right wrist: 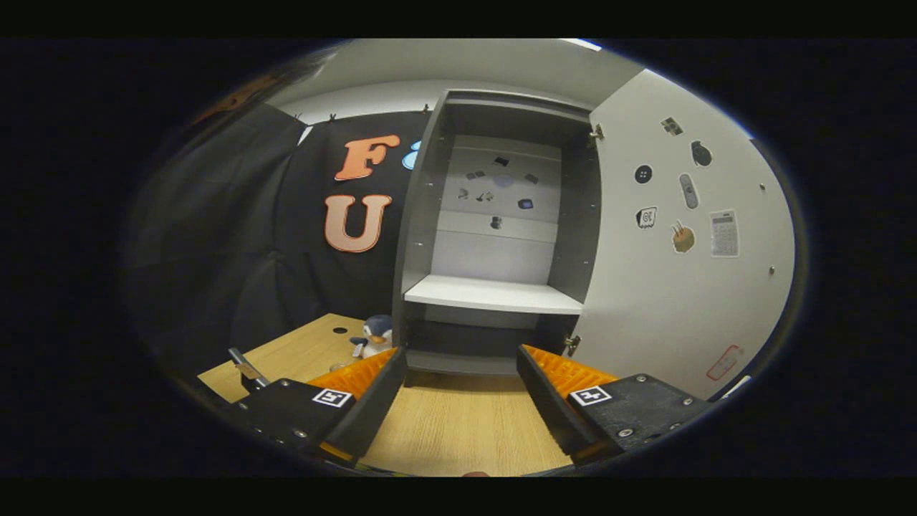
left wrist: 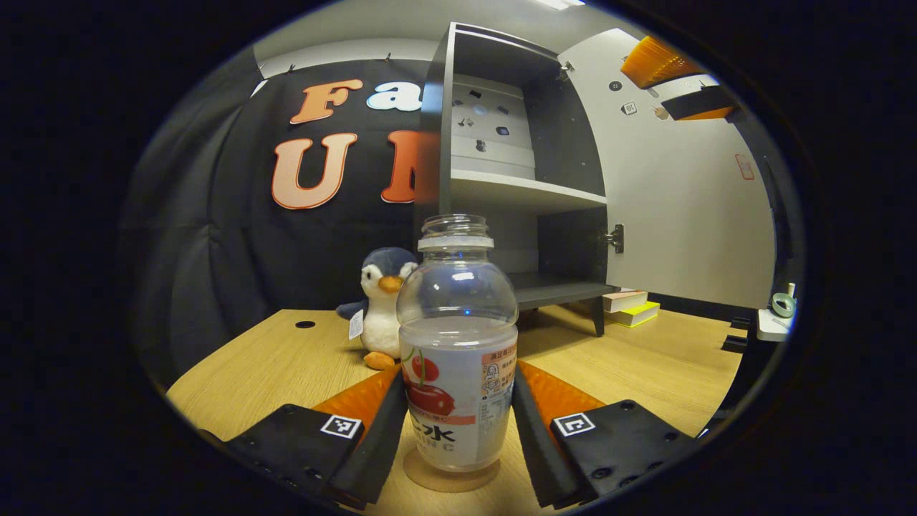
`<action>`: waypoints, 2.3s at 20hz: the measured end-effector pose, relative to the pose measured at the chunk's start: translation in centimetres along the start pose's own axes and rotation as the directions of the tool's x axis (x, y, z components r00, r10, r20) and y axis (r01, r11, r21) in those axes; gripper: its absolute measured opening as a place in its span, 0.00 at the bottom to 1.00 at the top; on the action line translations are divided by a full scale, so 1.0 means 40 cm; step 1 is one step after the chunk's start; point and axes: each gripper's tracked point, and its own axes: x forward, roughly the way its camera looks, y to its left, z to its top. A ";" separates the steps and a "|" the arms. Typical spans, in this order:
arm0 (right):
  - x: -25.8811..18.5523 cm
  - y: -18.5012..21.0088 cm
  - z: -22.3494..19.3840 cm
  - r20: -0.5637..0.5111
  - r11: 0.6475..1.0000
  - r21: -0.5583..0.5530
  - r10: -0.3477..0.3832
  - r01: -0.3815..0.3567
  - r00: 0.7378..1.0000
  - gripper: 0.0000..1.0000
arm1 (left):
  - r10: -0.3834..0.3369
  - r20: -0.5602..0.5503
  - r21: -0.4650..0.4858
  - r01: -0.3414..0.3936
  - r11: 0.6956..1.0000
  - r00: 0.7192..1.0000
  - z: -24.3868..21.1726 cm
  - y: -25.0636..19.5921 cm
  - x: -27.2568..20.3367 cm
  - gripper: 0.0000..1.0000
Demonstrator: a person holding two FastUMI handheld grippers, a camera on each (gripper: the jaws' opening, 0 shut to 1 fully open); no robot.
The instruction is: Open the cabinet door with the right hand, grasp the bottle in the cabinet with the left hand and place it on the coaster, then close the cabinet door with the right hand.
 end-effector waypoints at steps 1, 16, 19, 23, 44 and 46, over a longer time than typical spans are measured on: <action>0.004 0.000 -0.007 -0.005 1.000 0.000 0.002 -0.002 1.000 0.95 | 0.004 -0.002 0.004 -0.004 1.000 1.000 -0.006 0.003 0.003 0.82; 0.022 0.006 -0.037 -0.054 1.000 0.006 0.019 -0.019 0.998 0.95 | 0.037 -0.071 -0.003 -0.037 0.999 0.997 -0.062 0.026 0.016 0.84; 0.022 0.016 -0.034 -0.054 0.999 0.004 0.032 -0.032 0.998 0.95 | 0.043 -0.098 -0.026 -0.046 0.999 0.994 -0.070 0.026 0.014 0.86; 0.008 0.017 -0.028 -0.050 0.999 -0.006 0.033 -0.033 0.998 0.95 | 0.048 -0.086 -0.008 -0.049 0.999 0.995 -0.054 0.027 0.022 0.91; -0.161 -0.097 0.100 0.071 0.998 0.047 -0.047 0.043 0.996 0.95 | 0.053 0.073 -0.009 -0.052 0.999 0.996 0.272 0.020 0.060 0.95; -0.185 -0.127 0.116 0.088 0.997 0.055 -0.065 0.060 0.994 0.95 | 0.068 0.081 -0.023 -0.066 0.998 0.994 0.311 0.022 0.053 0.95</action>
